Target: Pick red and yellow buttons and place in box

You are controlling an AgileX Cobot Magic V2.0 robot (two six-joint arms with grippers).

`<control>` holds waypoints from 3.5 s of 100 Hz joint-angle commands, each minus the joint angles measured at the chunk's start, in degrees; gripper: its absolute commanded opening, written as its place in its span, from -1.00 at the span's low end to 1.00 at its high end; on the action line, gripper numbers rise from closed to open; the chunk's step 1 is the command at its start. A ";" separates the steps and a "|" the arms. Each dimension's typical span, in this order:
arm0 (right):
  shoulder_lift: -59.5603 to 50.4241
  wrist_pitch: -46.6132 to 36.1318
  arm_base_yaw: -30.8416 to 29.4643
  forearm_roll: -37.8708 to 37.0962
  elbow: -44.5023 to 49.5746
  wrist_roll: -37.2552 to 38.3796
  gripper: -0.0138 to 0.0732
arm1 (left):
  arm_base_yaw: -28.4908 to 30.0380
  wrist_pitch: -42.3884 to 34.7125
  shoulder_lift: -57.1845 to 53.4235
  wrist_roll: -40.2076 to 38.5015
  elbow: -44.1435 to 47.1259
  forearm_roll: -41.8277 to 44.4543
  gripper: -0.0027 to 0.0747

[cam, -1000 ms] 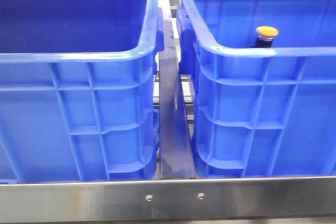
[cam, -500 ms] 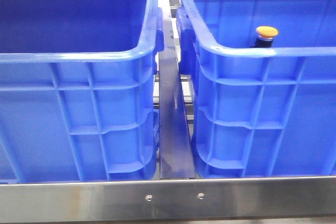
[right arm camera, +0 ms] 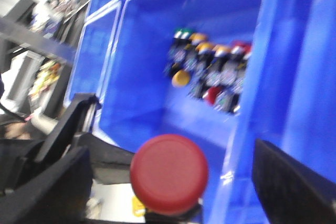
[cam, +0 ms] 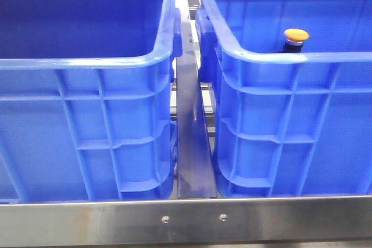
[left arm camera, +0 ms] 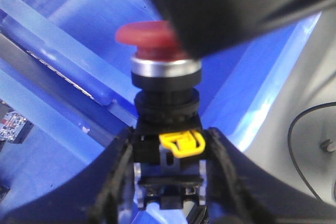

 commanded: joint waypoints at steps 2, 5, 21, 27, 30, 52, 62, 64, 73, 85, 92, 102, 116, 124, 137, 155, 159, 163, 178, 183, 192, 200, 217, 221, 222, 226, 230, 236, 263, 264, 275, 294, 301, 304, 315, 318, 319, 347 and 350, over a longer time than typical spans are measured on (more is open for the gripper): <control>-0.08 2.79 -0.09 4.67 -2.46 0.04 0.77 | -0.33 -3.34 -1.98 -0.07 -1.69 -0.75 -0.63; -0.08 2.64 -0.09 4.67 -2.46 0.04 0.75 | -0.33 -3.34 -1.98 -0.07 -1.69 -0.75 -0.63; -0.08 3.20 -0.09 4.61 -2.46 -0.01 0.26 | -0.33 -3.34 -1.98 -0.07 -1.69 -0.75 -0.63; -0.08 3.32 -0.09 4.71 -2.46 -0.01 0.05 | -0.33 -3.34 -1.98 -0.07 -1.69 -0.75 -0.63; -0.08 3.26 -0.09 4.78 -2.46 -0.01 -0.05 | -0.33 -3.34 -1.98 -0.07 -1.69 -0.75 -0.63; -0.08 3.26 -0.09 4.77 -2.46 -0.01 -0.11 | -0.33 -3.81 -1.98 0.43 -1.69 -0.64 -0.10; -0.08 2.94 -0.09 4.77 -2.46 -0.14 -0.11 | -0.33 -3.81 -1.98 0.43 -1.69 -0.51 0.38; -0.08 2.63 -0.16 4.77 -2.46 -0.26 -0.11 | -0.33 -3.81 -1.98 0.43 -1.69 -0.51 0.42; -0.71 -0.61 -2.04 4.33 -2.46 -2.34 -0.11 | -0.33 -3.68 -1.98 0.43 -1.69 -0.51 0.42; -2.92 -5.21 -7.22 2.21 -2.46 -7.05 -0.11 | -0.33 -3.68 -1.98 0.43 -1.69 -0.51 0.42; -4.49 -7.83 -9.98 -0.25 -2.23 -10.47 -0.11 | -0.33 -3.60 -1.98 0.43 -1.69 -0.51 0.42; -6.79 -15.31 -12.51 -3.32 -0.65 -16.21 -0.11 | -0.33 -3.60 -1.98 0.43 -1.69 -0.62 0.42; -8.38 -30.23 -12.67 -3.81 3.79 -25.31 -0.11 | -0.33 -3.72 -1.98 0.43 -1.69 -0.62 0.42; -7.79 -36.31 -12.67 -3.76 6.24 -29.85 -0.12 | -0.33 -3.72 -1.98 0.43 -1.69 -0.62 0.42; -5.11 -43.74 -12.67 -3.76 7.20 -34.06 -0.12 | -0.33 -3.79 -1.98 0.43 -1.69 -0.62 0.42; 0.52 -48.29 -12.67 -3.76 5.15 -36.51 -0.12 | -0.33 -4.23 -1.98 0.43 -1.69 -0.72 0.42; 2.26 -48.86 -12.67 -3.76 4.31 -36.52 -0.12 | -0.33 -4.35 -1.98 0.43 -1.69 -0.72 0.42; 3.98 -49.37 -12.67 -3.76 3.29 -36.52 -0.12 | -0.33 -4.64 -1.98 0.43 -1.69 -0.72 0.42; 10.05 -50.20 -12.67 -3.76 -1.41 -36.52 -0.12 | -0.33 -4.99 -1.98 0.43 -1.69 -0.72 0.42; 12.12 -50.83 -12.67 -3.76 -3.20 -36.52 -0.12 | -0.33 -4.99 -1.98 0.43 -1.69 -0.72 0.42; 15.95 -51.54 -12.67 -3.76 -6.37 -36.52 -0.12 | -0.33 -4.99 -1.98 0.43 -1.69 -0.72 0.42; 19.05 -51.34 -12.74 -3.76 -8.76 -36.52 -0.12 | -0.33 -4.99 -1.98 0.43 -1.69 -0.72 0.42; 25.27 -51.70 -12.74 -3.32 -12.87 -36.52 -0.12 | -0.33 -5.12 -1.98 0.43 -1.69 -0.72 0.42; 26.23 -51.84 -12.74 -3.32 -13.39 -36.52 -0.12 | -0.33 -5.21 -1.98 0.43 -1.69 -0.72 0.42; 26.38 -51.96 -12.74 -3.32 -13.48 -36.52 -0.12 | -0.33 -5.21 -1.98 0.43 -1.69 -0.72 0.42; 27.40 -52.22 -12.74 -3.32 -13.78 -36.52 -0.12 | -0.33 -5.26 -1.98 0.43 -1.69 -0.72 0.42; 27.98 -52.62 -12.74 -3.32 -13.80 -36.52 -0.12 | -0.33 -5.36 -1.98 0.43 -1.69 -0.72 0.42; 28.43 -52.89 -12.74 -3.32 -13.80 -36.52 -0.12 | -0.33 -5.52 -1.98 0.43 -1.69 -0.72 0.42; 28.57 -53.04 -12.74 -3.32 -13.80 -36.52 0.61 | -0.33 -7.16 -1.98 0.43 -1.69 -0.72 0.42; 28.49 -53.04 -12.74 -3.32 -13.80 -36.52 0.63 | -0.33 -7.16 -1.98 0.43 -1.69 -0.72 0.42; 28.30 -53.34 -12.74 -3.20 -13.80 -36.52 0.79 | -0.33 -7.16 -1.98 0.43 -1.69 -0.72 0.42; 25.70 -53.09 -12.74 -3.11 -13.02 -36.52 0.79 | -0.33 -7.16 -1.98 0.43 -1.69 -0.72 0.42; 23.25 -53.09 -12.74 -3.06 -11.69 -36.52 0.79 | -0.33 -7.23 -1.98 0.43 -1.69 -0.72 0.42; 22.12 -53.09 -12.74 -3.06 -10.90 -36.52 0.79 | -0.33 -7.28 -1.98 0.43 -1.69 -0.72 0.42; 17.08 -53.15 -12.74 -3.16 -7.21 -36.52 0.71 | -0.19 -7.78 -2.09 -1.11 -1.69 -0.55 0.40; 15.27 -53.15 -12.74 -3.16 -5.83 -36.52 0.62 | 0.11 -8.03 -2.09 -1.75 -1.69 -0.46 0.38; 14.91 -53.15 -12.74 -3.16 -5.53 -36.52 0.59 | 0.28 -8.03 -2.09 -1.86 -1.69 -0.29 0.37; 0.09 -47.40 -12.74 -3.09 5.29 -36.52 -0.68 | 9.47 -6.22 -2.09 -9.46 -1.55 4.95 -0.44; -1.24 -46.62 -12.74 -3.09 6.48 -36.52 -0.77 | 10.79 -6.22 -2.20 -9.46 -1.32 4.95 -0.56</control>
